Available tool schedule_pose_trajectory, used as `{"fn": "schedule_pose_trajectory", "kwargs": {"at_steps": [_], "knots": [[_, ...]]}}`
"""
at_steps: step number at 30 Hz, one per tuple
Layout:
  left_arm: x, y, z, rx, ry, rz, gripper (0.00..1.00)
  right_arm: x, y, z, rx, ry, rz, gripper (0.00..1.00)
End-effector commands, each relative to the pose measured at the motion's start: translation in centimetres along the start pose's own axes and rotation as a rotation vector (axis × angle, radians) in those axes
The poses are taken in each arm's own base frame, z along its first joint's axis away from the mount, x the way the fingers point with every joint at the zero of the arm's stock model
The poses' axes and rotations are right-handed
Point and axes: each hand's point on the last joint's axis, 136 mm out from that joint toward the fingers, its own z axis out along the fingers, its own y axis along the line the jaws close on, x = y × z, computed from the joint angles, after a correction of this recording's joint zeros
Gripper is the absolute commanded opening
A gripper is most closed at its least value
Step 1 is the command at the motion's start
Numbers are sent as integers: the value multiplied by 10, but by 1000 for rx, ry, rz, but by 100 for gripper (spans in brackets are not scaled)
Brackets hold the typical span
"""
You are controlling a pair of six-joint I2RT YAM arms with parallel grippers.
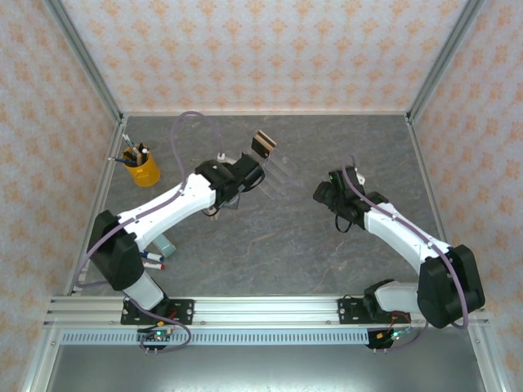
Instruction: Take the credit cards out of the card holder
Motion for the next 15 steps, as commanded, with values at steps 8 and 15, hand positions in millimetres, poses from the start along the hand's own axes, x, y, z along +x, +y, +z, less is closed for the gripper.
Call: {"fn": "schedule_pose_trajectory", "kwargs": {"at_steps": [8,15], "knots": [[19,-72,32,-55,73,47,0,4,-30,7,117,-38,46,84],[3,-112,18,221,73,-12,51,4,-25,8,97,-31,53,84]]}}
